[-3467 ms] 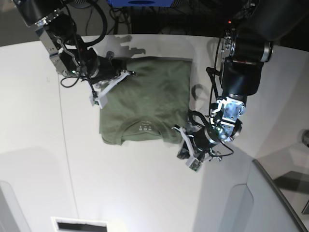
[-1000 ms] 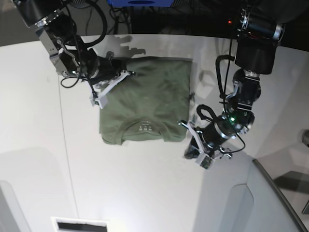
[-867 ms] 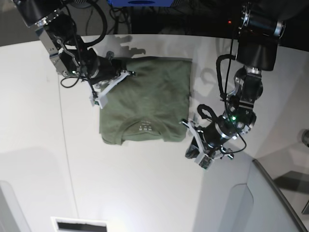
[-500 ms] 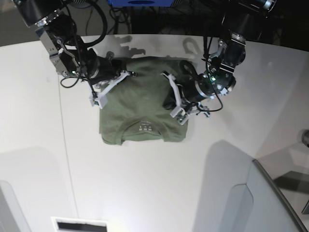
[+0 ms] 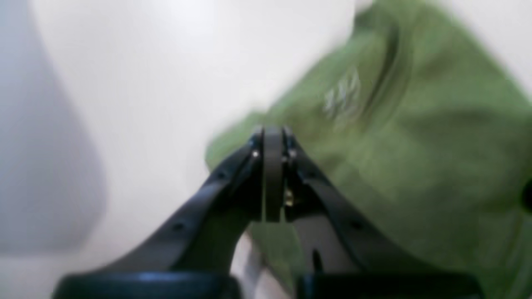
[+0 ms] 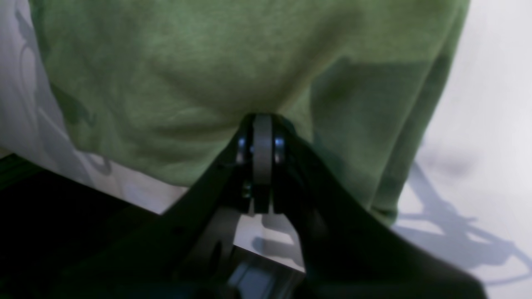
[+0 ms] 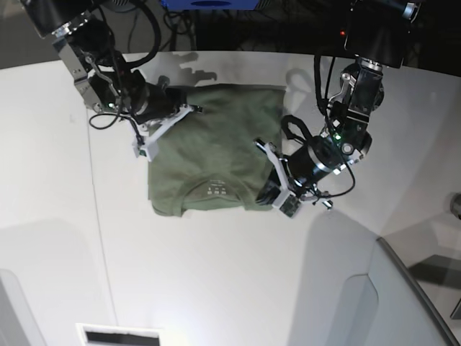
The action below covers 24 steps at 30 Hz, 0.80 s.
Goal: Layout the t-shirt on the table in an organized manner, then fold the t-shirt properly
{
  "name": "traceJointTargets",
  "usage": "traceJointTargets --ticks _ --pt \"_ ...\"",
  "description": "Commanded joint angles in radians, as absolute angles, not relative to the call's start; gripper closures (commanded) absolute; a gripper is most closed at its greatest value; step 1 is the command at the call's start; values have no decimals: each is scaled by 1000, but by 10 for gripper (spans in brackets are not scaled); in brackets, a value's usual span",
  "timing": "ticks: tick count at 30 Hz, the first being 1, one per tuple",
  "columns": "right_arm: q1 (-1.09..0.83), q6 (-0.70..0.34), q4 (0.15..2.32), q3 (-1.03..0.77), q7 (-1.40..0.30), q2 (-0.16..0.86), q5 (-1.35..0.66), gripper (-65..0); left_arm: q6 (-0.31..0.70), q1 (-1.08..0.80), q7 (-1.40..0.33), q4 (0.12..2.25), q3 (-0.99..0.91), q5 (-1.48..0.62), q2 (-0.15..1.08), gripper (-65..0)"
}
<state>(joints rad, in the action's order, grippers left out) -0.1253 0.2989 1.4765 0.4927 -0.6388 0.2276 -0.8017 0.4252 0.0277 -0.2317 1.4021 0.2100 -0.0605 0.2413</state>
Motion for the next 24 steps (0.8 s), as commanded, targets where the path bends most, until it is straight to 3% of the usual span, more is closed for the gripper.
traceJointTargets --ticks 1,5,10,24 --pt "-127 314 1517 487 -639 239 -800 0 430 4 -223 1432 206 -64 246 0" --pt "-133 412 1641 490 -639 282 -800 0 430 -96 -223 1527 206 -71 246 0" --pt "-140 418 1695 486 -641 308 -806 0 430 -205 -223 1630 216 -71 242 0" --pt "-140 334 1440 490 -596 245 -802 0 430 -251 -214 1405 203 -61 252 0"
